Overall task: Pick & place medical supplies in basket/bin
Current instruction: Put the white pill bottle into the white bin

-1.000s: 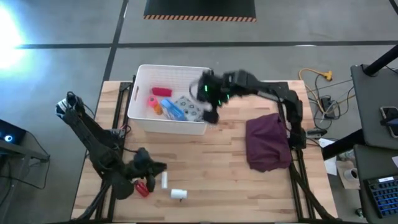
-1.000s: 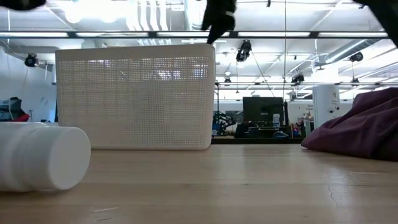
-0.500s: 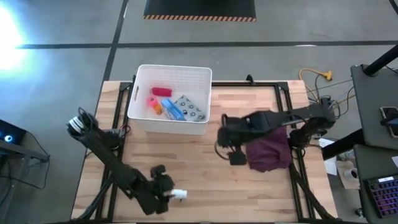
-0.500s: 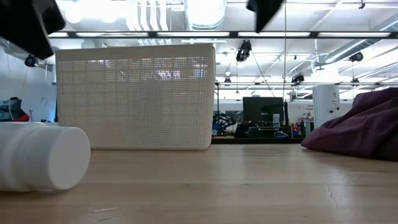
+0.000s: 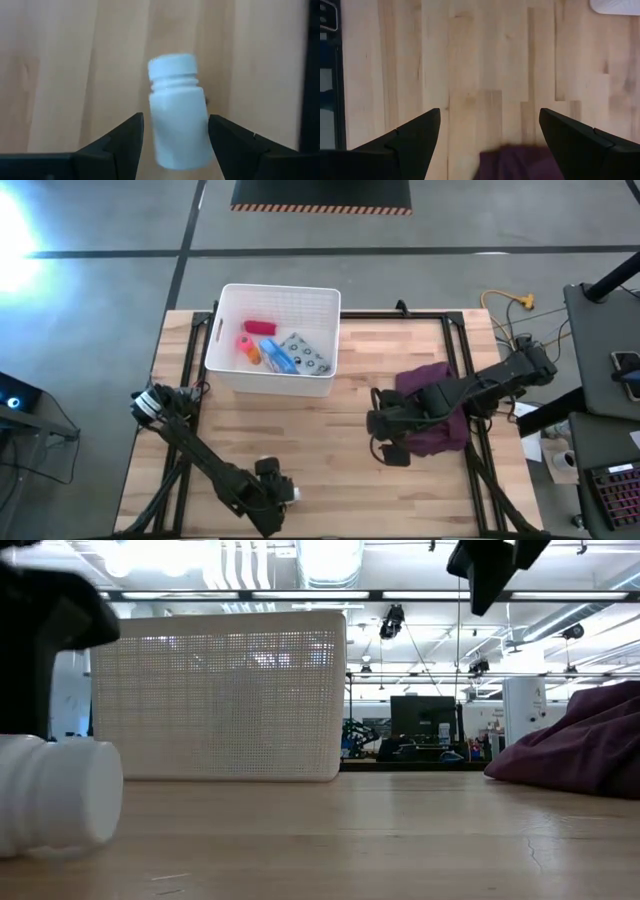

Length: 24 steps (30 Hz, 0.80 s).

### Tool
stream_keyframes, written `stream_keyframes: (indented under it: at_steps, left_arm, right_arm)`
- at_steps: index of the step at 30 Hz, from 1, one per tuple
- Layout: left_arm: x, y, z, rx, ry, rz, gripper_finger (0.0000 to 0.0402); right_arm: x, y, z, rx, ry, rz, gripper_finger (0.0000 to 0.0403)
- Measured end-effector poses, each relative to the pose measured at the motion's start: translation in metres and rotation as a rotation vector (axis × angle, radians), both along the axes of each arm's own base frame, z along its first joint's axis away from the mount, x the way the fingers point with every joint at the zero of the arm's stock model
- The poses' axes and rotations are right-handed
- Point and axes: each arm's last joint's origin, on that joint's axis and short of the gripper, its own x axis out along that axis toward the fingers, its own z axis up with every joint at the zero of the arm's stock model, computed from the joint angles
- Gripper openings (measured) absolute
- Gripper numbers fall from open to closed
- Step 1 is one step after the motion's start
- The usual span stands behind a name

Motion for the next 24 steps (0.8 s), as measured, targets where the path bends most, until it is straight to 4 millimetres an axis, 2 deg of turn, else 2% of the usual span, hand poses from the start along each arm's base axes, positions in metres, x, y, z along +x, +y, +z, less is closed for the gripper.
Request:
stream_keyframes:
  at_steps: [16, 24]
  left_arm:
    - [-0.003, 0.028, -0.029, 0.067, 0.087, 0.062, 0.0202]
    - [0.005, 0.04, -0.027, 0.091, 0.077, 0.068, 0.0157]
  right_arm:
    - [0.0, 0.003, 0.0, -0.012, -0.014, -0.037, 0.0329]
    - [0.002, 0.002, 0.001, -0.026, -0.042, -0.048, 0.0329]
